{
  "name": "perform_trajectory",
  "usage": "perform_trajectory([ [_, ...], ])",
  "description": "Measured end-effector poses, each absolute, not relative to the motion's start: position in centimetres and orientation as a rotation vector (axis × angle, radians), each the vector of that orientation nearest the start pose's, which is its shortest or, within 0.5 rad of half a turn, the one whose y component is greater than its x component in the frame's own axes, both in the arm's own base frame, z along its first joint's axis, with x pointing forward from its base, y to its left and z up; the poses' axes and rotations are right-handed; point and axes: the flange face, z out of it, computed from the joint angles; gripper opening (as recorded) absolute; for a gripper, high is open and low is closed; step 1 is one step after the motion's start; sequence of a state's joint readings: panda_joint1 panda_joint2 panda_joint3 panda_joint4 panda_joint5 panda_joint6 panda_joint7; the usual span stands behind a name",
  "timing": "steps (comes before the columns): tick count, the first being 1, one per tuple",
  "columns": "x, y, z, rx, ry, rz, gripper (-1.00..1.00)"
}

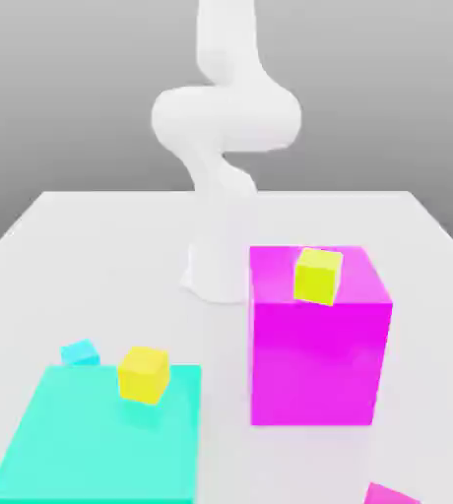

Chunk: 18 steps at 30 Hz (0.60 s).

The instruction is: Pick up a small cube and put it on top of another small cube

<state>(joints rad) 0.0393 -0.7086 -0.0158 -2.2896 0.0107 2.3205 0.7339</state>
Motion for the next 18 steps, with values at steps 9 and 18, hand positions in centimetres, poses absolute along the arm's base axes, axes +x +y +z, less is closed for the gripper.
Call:
perform_trajectory([
  [9,47.9,4.9,57.1,-2.779,0.584,-0.689,0.00],
  [18,53.7,10.6,43.0,-2.966,0.181,-0.417,0.00],
])
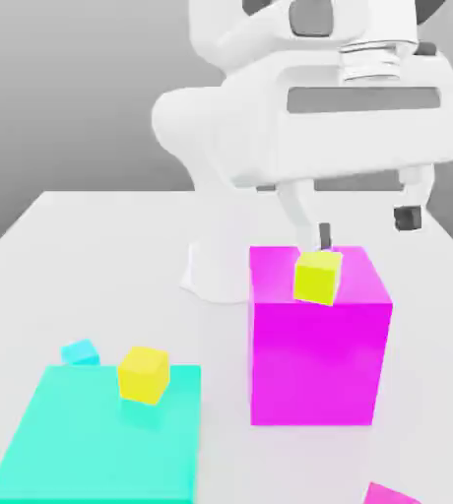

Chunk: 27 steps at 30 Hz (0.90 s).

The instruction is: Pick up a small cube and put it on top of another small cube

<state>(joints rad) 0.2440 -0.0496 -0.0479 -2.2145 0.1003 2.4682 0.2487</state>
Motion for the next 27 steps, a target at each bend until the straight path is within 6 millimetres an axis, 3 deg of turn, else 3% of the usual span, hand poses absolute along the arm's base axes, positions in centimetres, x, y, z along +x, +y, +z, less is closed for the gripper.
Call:
perform_trajectory([
  [7,55.0,14.4,30.9,-3.062,-0.148,-0.201,0.00],
  [12,54.3,16.6,22.1,-3.102,-0.401,-0.040,0.00],
  [16,54.1,17.1,15.6,-3.107,-0.461,-0.003,0.00],
  [17,54.0,17.1,14.3,-3.107,-0.463,-0.001,-1.00],
  [23,54.0,17.1,13.6,-3.107,-0.464,0.002,-1.00],
  [25,54.0,17.1,15.0,-3.107,-0.465,0.002,-1.00],
  [27,54.0,17.1,17.7,-3.107,-0.465,0.002,-1.00],
])
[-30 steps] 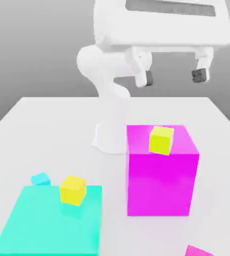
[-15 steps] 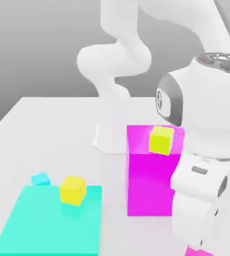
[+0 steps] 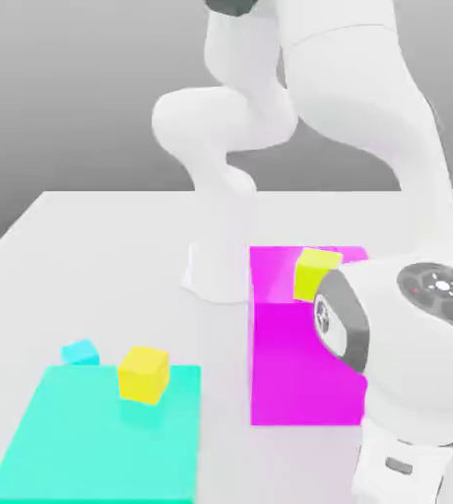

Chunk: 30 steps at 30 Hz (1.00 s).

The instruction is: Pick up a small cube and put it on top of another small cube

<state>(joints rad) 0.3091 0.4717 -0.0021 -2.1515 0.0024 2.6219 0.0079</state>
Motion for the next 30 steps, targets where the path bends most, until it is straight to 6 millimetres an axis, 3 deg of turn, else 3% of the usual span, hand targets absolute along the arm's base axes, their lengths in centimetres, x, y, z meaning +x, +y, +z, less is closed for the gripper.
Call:
perform_trajectory([
  [8,51.2,16.2,27.7,-3.070,-0.099,0.036,-1.00],
  [18,44.8,14.1,38.0,-3.019,0.412,0.063,-1.00],
  [27,37.4,11.8,44.2,-2.974,0.904,0.029,-1.00],
  [29,35.9,11.4,44.6,-2.960,1.010,0.013,-1.00],
  [30,35.6,11.3,43.9,-2.956,1.033,0.009,-1.00],
])
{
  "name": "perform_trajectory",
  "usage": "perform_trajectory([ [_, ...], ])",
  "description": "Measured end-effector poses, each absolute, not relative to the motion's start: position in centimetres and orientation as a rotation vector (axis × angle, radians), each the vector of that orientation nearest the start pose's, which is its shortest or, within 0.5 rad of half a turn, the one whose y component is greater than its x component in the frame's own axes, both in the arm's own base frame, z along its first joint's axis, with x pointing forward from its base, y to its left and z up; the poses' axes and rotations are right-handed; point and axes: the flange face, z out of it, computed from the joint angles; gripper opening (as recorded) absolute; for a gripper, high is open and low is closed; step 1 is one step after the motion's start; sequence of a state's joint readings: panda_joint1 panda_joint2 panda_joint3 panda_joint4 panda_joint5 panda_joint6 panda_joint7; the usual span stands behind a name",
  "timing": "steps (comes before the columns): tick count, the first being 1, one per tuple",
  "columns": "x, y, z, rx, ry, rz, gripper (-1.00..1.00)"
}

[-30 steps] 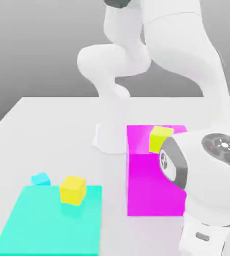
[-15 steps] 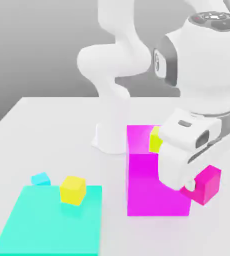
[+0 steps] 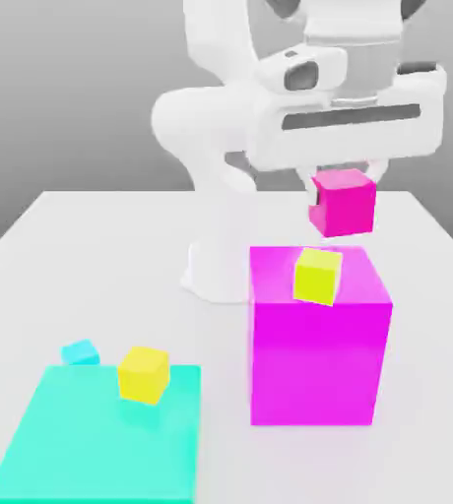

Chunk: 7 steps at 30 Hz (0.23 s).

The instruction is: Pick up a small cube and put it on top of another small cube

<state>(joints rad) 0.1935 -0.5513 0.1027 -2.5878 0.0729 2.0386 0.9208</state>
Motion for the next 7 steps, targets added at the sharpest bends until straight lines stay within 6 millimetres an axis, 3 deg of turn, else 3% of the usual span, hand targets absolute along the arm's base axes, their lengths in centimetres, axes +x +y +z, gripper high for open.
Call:
perform_trajectory([
  [3,35.4,11.2,40.1,-2.953,1.055,0.006,-1.00],
  [4,35.3,11.2,39.2,-2.953,1.056,0.005,1.00],
  [7,35.3,11.2,39.2,-2.953,1.056,0.005,1.00],
])
